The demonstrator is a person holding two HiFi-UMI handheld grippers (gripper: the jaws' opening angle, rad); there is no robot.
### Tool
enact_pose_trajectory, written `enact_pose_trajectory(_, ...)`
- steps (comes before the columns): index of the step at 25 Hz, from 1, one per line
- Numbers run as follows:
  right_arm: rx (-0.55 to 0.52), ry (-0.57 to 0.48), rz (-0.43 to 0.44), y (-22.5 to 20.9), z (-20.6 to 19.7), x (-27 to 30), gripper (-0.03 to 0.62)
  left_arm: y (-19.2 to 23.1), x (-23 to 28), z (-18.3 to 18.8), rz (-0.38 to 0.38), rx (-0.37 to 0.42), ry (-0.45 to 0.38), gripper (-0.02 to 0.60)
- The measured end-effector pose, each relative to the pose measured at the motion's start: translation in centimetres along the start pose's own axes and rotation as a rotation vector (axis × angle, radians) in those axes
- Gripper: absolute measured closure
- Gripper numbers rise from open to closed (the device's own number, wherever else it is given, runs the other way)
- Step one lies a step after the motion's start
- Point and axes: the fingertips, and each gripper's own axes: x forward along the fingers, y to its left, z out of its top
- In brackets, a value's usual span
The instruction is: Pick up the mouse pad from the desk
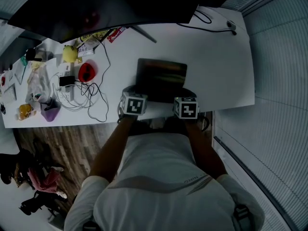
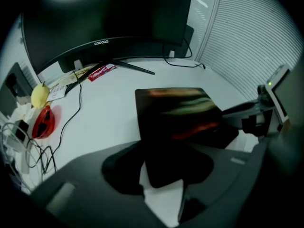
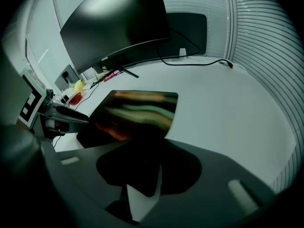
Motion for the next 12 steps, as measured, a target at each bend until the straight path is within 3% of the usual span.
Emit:
enact_pose_trajectory(6, 0.019, -0.021, 0.018, 1.0, -0.1, 0.0, 0.533, -1.8, 0.1, -0.4, -0.011, 0.048, -0.015, 0.508)
enact_pose_trajectory(12, -0.001, -0.095, 0.066, 1.4, 1.3, -1.7, 0.54, -2.2, -2.0, 0.8, -0.077, 0.033, -0.079, 0.509)
